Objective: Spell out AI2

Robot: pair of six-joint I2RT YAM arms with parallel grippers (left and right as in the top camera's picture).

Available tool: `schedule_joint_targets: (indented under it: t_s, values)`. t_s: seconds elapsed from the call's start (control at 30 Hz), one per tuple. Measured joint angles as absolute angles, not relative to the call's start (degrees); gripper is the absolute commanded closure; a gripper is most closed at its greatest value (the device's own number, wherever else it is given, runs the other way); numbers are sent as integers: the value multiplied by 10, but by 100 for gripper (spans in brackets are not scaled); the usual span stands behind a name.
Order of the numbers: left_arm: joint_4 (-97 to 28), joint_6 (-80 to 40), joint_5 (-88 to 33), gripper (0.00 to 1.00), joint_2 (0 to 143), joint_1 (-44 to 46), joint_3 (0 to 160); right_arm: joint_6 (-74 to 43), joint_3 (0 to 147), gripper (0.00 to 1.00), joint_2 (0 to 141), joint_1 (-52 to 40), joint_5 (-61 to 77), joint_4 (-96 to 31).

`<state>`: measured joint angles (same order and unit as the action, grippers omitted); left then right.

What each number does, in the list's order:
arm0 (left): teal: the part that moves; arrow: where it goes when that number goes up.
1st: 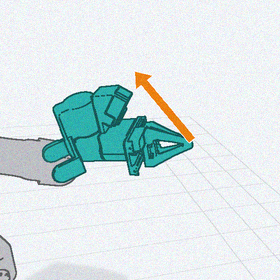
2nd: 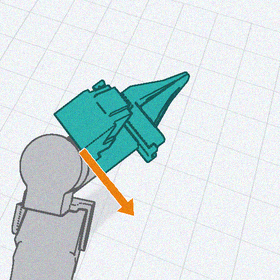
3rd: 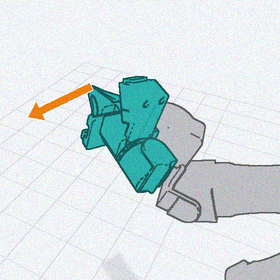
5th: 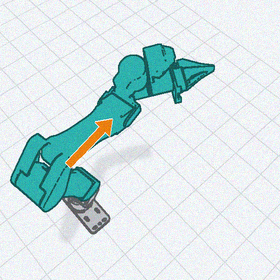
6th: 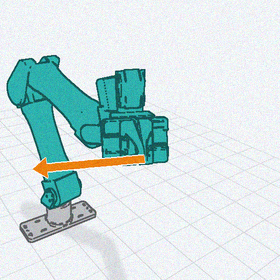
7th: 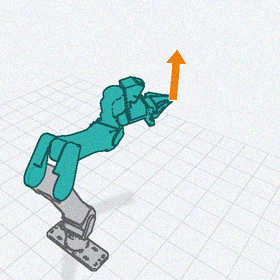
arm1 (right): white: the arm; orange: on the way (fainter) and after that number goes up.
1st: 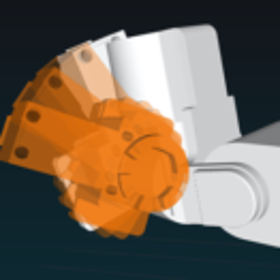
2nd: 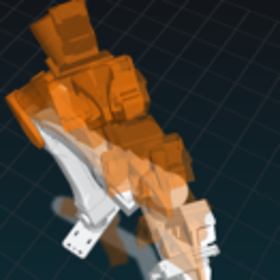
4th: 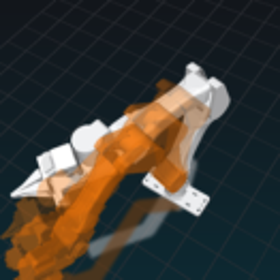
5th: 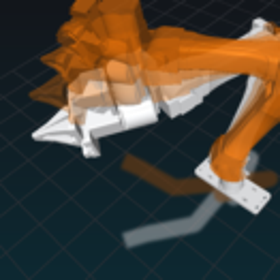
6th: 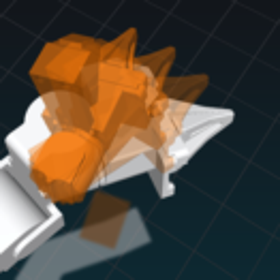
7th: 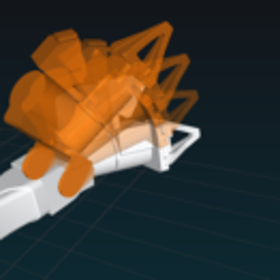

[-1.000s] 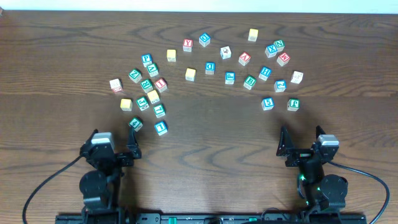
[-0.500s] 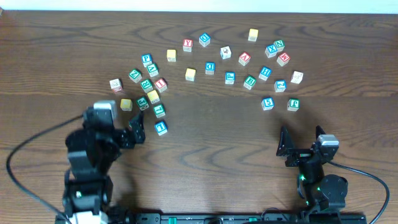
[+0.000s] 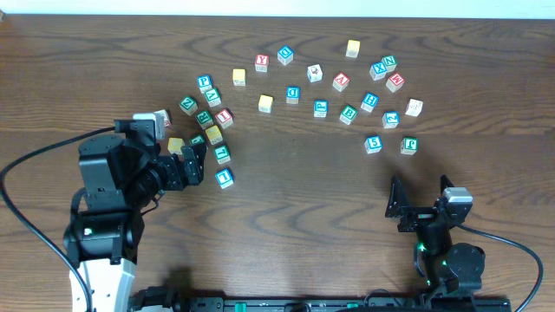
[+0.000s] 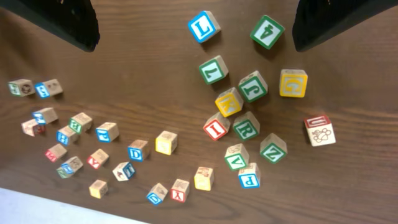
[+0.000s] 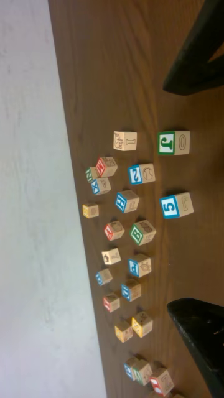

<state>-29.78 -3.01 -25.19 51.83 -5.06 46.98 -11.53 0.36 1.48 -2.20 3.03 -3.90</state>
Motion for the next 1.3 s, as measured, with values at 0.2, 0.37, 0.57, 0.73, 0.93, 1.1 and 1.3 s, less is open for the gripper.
schedule_joint_targets:
  t_s: [0.2, 0.37, 0.57, 0.73, 0.93, 1.1, 1.3]
  values:
    - [-377, -28, -254, 2, 533, -50, 520, -115, 4, 1, 15, -22, 30, -39]
    - [-444, -26, -254, 2, 550, -50, 567, -115, 4, 1, 15, -22, 30, -39]
    - [-520, 5, -254, 2, 561, -50, 611, -115, 4, 1, 15, -22, 30, -39]
    - [-529, 17, -254, 2, 572, -50, 639, -115, 4, 1, 15, -22, 30, -39]
    - [-582, 36, -254, 2, 608, -50, 675, -115, 4, 1, 15, -22, 30, -39]
    - [-604, 48, -254, 2, 650, -50, 702, -115, 4, 1, 15, -22, 32, -21]
    - [-607, 50, -254, 2, 656, -50, 708, -120, 4, 1, 15, -22, 38, -22]
